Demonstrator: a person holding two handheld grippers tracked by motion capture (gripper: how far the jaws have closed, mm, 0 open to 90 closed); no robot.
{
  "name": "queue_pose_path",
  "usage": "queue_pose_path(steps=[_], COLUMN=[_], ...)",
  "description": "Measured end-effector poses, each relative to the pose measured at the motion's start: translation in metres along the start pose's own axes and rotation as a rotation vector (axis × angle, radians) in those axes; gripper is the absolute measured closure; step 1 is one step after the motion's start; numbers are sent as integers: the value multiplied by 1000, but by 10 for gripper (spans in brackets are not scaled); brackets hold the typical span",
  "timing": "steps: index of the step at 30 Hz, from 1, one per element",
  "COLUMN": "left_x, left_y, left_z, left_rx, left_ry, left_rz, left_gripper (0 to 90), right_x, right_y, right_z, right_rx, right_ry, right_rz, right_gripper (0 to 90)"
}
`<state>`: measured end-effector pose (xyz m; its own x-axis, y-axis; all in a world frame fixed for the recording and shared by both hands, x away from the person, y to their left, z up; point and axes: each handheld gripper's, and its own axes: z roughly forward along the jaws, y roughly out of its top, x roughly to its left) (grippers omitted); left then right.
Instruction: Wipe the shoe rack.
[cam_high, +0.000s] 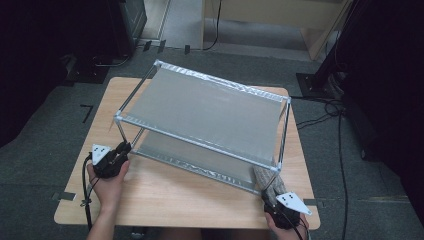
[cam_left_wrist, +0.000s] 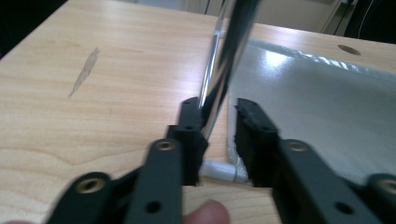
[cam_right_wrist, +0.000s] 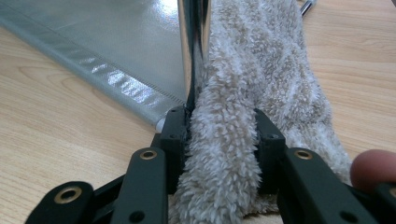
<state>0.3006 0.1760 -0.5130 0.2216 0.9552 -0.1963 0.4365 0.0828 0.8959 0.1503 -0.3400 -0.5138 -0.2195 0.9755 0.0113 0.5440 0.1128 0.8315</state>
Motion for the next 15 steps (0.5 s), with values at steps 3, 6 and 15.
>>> queue_pose_path(steps=[3, 6, 15], left_x=[2, 7, 8], left_y=[0, -1, 3], left_z=[-2, -6, -1], left_rx=[31, 32, -19], left_ry=[28, 32, -50], left_rz=[-7, -37, -18], left_gripper=[896, 893, 610], right_x=[0, 1, -2], right_y=[1, 2, 5], right_z=[1, 2, 4], right_rx=[2, 8, 17], right_ry=[2, -3, -2], right_rz=[-2, 0, 3], right_gripper=[647, 647, 647])
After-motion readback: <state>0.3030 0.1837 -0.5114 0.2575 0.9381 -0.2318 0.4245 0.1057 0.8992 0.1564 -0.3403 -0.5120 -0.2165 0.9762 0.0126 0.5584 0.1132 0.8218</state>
